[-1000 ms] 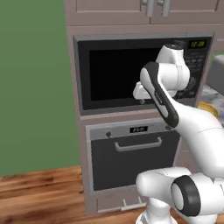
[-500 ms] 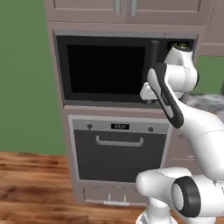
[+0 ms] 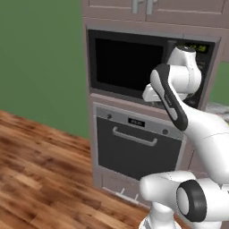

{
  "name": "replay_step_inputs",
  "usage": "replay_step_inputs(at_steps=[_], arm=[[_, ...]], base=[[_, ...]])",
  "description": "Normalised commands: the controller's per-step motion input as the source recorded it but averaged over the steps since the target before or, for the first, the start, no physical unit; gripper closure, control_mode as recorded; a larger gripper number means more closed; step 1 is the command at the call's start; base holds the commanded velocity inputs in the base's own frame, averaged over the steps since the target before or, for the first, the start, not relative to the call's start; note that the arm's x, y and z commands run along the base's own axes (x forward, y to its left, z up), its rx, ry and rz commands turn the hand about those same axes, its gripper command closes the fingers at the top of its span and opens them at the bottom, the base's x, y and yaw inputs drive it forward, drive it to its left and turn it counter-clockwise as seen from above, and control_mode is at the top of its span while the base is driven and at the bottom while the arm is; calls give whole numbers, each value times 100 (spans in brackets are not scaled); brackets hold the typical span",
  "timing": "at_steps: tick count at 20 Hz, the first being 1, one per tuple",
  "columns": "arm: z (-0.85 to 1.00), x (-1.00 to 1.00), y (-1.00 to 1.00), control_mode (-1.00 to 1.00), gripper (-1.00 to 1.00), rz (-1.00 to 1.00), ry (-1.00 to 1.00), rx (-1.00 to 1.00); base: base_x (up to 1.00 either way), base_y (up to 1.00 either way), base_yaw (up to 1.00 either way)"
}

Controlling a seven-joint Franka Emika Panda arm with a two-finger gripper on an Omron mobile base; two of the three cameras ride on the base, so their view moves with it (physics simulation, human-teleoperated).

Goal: Take the baked cake out of the oven and place it on the plate for cooling. Then close the oven door.

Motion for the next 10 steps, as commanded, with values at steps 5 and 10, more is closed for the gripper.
replay_step_inputs(at_steps=[5, 10], arm=[[0, 0, 0, 100, -100, 0, 0, 0], [0, 0, 0, 100, -100, 0, 0, 0]], base=[[0, -85, 48], [2, -68, 39]])
